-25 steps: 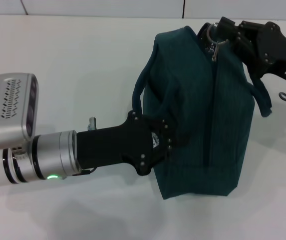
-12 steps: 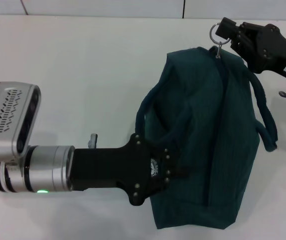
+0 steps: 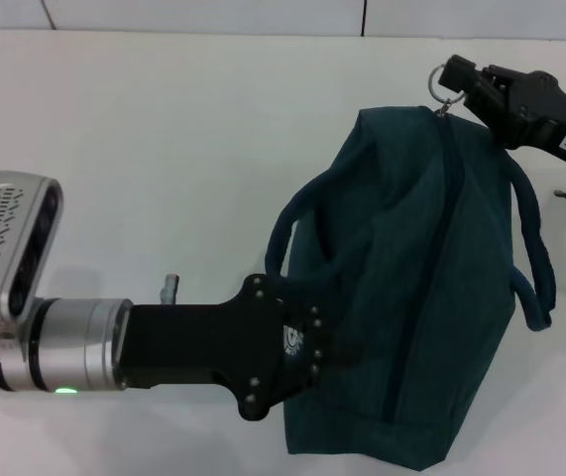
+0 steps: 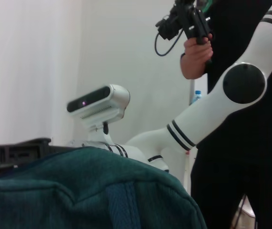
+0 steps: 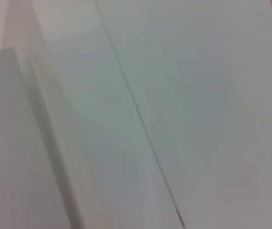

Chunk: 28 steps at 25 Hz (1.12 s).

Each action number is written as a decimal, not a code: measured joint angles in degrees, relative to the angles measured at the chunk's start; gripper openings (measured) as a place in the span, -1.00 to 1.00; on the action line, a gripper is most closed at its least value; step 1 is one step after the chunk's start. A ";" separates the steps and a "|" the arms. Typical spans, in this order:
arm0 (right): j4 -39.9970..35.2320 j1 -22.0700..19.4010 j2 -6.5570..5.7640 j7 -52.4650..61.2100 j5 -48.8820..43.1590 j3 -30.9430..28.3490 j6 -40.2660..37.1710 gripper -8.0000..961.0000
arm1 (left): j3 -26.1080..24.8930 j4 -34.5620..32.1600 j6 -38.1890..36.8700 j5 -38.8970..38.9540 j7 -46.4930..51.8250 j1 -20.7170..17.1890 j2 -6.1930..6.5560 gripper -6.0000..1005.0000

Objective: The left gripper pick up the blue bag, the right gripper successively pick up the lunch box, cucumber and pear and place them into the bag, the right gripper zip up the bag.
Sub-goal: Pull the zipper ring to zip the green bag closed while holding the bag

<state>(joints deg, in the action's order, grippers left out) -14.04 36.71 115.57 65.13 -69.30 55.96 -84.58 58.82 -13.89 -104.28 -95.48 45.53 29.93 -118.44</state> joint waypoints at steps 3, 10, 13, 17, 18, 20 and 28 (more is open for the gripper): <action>0.04 -0.69 0.01 0.63 0.48 -0.09 1.54 -0.76 | -0.36 -0.15 -0.05 0.53 -0.08 -0.43 0.20 -0.85; -0.11 -3.88 0.27 0.73 5.08 -0.23 -2.20 -0.75 | -7.86 -0.85 0.69 0.63 0.84 -2.40 -0.18 -0.86; -0.10 -5.51 0.28 0.68 7.07 -0.22 -4.61 -0.75 | -12.60 -1.37 1.92 0.66 1.08 -3.78 -0.81 -0.87; 0.49 -6.38 0.28 0.60 8.01 -0.21 -6.64 -0.75 | -16.87 -1.41 3.02 0.69 0.97 -4.61 -1.11 -0.87; 0.54 -6.67 0.32 0.60 8.21 -0.19 -7.00 -0.74 | -17.51 -1.35 3.28 0.70 1.00 -4.63 -1.11 -0.87; 0.58 -7.09 0.38 0.58 8.60 -0.03 -7.44 -0.74 | -18.47 -1.18 3.69 1.09 1.32 -4.65 -1.13 -0.87; 0.67 -6.83 0.36 0.94 8.84 0.30 -7.65 -0.74 | -19.32 -0.30 4.11 8.53 7.82 -5.35 -1.27 -0.57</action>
<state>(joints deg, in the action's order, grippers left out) -13.37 29.87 115.94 66.07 -60.47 56.26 -92.23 39.49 -14.19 -100.17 -86.95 53.35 24.58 -119.71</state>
